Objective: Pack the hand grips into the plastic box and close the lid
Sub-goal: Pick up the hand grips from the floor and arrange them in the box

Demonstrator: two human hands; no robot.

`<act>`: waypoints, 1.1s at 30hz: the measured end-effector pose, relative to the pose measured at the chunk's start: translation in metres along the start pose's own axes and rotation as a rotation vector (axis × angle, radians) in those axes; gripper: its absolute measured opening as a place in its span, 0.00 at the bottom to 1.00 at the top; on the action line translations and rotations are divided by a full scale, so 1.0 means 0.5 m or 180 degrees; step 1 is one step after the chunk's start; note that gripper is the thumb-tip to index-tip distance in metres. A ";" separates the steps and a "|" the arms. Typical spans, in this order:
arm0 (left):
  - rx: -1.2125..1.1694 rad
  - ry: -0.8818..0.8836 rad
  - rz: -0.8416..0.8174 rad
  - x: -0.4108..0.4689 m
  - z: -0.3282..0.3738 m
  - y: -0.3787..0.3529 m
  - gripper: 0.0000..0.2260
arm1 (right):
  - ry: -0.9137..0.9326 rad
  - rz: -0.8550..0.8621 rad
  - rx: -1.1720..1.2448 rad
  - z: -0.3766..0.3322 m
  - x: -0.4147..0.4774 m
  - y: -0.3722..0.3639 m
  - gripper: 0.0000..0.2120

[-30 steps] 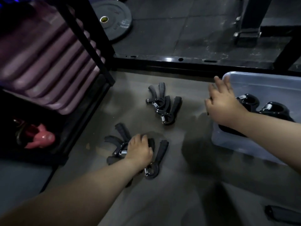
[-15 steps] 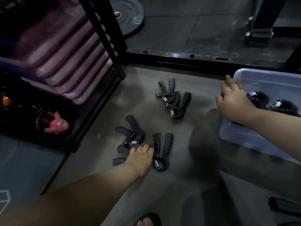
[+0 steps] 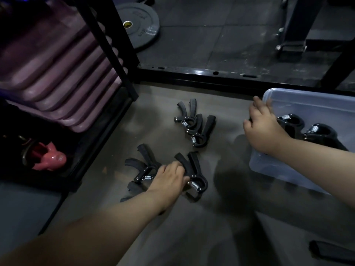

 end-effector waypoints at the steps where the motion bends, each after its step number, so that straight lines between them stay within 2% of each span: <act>1: -0.0154 0.0024 0.0163 0.014 0.005 0.018 0.22 | -0.0007 -0.0010 0.0033 -0.001 0.000 -0.001 0.27; 3: -0.0374 0.0152 0.0470 0.045 0.011 0.054 0.26 | -0.0026 -0.0010 0.0104 0.001 -0.001 0.002 0.27; 5: -0.0681 0.0555 0.0773 0.073 0.010 0.095 0.23 | -0.0018 -0.0004 0.0169 0.002 -0.003 0.003 0.27; 7: -0.1532 0.1147 0.0906 0.102 0.004 0.131 0.21 | -0.0002 0.0014 0.0241 0.002 -0.005 0.005 0.27; 10: -0.2894 0.1814 0.1137 0.139 -0.002 0.155 0.26 | 0.0017 -0.0007 0.0282 0.003 -0.005 0.007 0.28; 12: -0.3739 0.2025 0.1273 0.155 0.009 0.171 0.28 | 0.0019 -0.0130 0.0289 0.004 -0.003 0.004 0.28; 15: -0.4527 0.1995 0.1433 0.180 0.047 0.217 0.24 | 0.0107 -0.0383 0.0225 0.009 -0.003 0.007 0.31; 17: -0.4761 0.1853 0.1426 0.199 0.071 0.246 0.21 | 0.0233 -0.0498 0.0092 0.015 -0.004 0.017 0.33; 21: -0.5033 0.1652 0.0968 0.226 0.122 0.261 0.16 | 0.0551 -0.0639 0.0097 0.031 0.007 0.026 0.31; 23: -0.5048 0.1655 0.0826 0.234 0.144 0.260 0.16 | 0.0661 -0.0474 0.0525 0.036 0.011 0.043 0.21; 24: -0.5072 0.1670 0.0801 0.236 0.155 0.261 0.17 | 0.0514 -0.0283 0.0854 0.042 0.008 0.060 0.15; 27: -0.5121 0.1698 0.0805 0.249 0.180 0.261 0.19 | -0.0074 0.0301 0.1814 0.060 -0.024 0.111 0.13; 29: -0.5061 0.1671 0.0766 0.262 0.195 0.262 0.18 | -0.0037 0.0331 0.2268 0.051 -0.057 0.131 0.09; 31: -0.4971 0.1656 0.0723 0.277 0.211 0.262 0.18 | -0.0008 0.0079 0.2377 0.039 -0.087 0.136 0.12; 33: -0.4866 0.1571 0.0702 0.290 0.233 0.273 0.20 | -0.0088 0.0014 0.2016 0.046 -0.100 0.137 0.17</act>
Point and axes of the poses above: each hand's wrist, its own x-axis towards the middle knuckle, its own y-axis out of the back of the hand, z = x × y, the point moved 6 cm from there along x, towards the middle knuckle
